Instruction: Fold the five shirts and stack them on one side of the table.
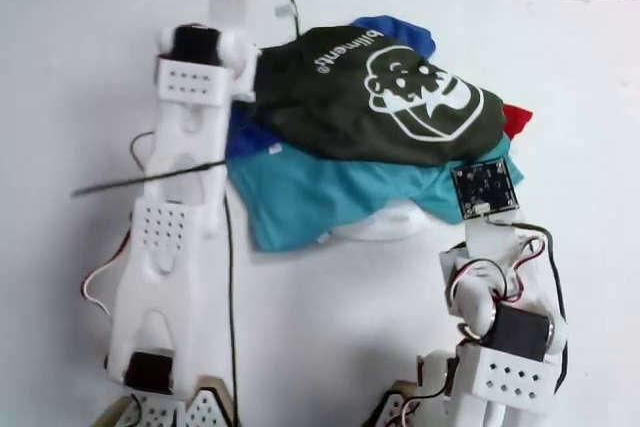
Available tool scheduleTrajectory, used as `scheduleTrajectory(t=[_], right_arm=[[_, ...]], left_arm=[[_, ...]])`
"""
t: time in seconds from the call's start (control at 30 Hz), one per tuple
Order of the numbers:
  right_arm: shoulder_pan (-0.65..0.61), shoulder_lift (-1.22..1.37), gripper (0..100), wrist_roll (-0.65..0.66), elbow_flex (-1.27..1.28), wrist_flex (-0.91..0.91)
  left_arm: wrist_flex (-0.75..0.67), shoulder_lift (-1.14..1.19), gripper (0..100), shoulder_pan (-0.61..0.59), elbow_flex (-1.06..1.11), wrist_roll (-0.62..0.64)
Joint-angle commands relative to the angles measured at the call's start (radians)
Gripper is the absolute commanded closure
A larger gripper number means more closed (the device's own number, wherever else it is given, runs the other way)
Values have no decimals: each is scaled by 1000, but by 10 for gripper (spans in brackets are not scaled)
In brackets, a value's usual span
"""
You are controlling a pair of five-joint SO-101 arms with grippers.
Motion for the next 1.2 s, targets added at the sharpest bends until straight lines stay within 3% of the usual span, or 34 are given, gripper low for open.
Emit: scheduleTrajectory(t=[0.0,0.17,0.27,0.47,0.67,1.1,1.17], right_arm=[[-2,-25,807,5,25,-56],[-7,-22,806,6,40,-70],[-7,-24,804,3,37,-67],[-7,-22,804,11,40,-62],[-8,-24,804,12,43,-22],[-2,-22,804,71,44,-12],[-2,-22,804,71,44,-12]], left_arm=[[21,-80,975,-77,-58,-12],[21,-298,974,-161,180,-14],[9,-388,970,-135,369,-34],[-43,-385,752,-2,611,-3],[-207,-296,743,15,631,210],[-342,-130,749,31,631,215],[-339,-141,801,29,631,215]])
